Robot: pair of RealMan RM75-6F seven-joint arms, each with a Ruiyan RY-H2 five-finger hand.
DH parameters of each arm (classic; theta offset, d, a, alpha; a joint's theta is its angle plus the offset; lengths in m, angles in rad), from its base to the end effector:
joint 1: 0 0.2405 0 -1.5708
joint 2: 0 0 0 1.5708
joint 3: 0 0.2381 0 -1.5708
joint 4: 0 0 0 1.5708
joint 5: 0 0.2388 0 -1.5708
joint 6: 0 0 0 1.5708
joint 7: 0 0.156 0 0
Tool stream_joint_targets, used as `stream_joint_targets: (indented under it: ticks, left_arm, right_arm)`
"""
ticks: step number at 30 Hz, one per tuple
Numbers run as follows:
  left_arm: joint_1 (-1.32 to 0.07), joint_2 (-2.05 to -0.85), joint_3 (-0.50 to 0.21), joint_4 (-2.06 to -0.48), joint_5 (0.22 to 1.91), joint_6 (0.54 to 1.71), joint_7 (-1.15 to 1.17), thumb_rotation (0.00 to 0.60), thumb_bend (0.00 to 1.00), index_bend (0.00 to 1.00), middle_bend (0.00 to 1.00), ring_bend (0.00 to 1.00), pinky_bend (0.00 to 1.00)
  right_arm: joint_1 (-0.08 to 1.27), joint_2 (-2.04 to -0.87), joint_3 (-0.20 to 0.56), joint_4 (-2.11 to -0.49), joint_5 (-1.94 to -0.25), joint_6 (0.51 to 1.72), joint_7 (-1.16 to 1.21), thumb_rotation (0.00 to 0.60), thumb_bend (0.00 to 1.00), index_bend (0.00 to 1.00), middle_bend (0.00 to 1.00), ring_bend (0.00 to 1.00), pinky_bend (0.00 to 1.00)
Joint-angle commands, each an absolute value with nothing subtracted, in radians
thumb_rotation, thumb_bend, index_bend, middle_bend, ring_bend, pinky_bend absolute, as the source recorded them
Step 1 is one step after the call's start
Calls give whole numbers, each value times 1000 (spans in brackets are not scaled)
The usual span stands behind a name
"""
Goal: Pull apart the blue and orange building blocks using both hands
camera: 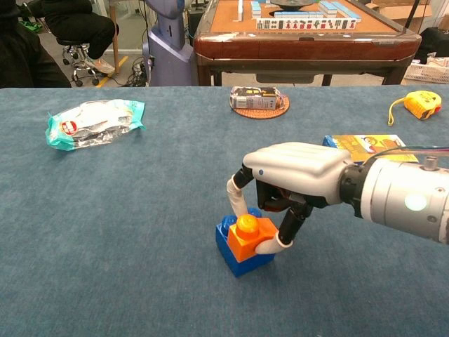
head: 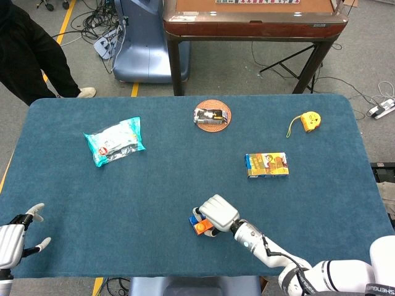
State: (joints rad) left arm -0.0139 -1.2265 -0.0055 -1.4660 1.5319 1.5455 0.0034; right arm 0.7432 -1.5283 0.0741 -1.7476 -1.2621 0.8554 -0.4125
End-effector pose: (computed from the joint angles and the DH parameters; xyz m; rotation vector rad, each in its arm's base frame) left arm -0.3325 0.1618 0.1056 -1.3739 -0.8895 -0.8469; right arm -0.0745 -0.2548 -0.0830 2.2699 -0.9393 0.9650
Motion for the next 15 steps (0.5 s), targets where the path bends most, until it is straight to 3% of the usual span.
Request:
stream_joint_targets:
  ticks: [1, 9, 15]
  left_arm:
    - [-16, -1224, -8, -1471, 1534, 1547, 2, 600, 96, 253, 415, 395, 659]
    - [-54, -1203, -29, -1541, 1552, 1527, -5, 600, 95, 253, 412, 404, 689]
    - [-124, -1179, -75, -1663, 1541, 1462, -21, 600, 95, 253, 421, 508, 785]
  right_arm:
    - [740, -1513, 80, -1766, -1269, 866, -391, 600, 650, 615, 1000, 1000, 1000]
    - [714, -1423, 112, -1840, -1335, 946, -312, 600, 658, 620, 1000, 1000, 1000]
    - [685, -1314, 152, -1921, -1377, 1021, -239, 600, 657, 631, 1000, 1000, 1000]
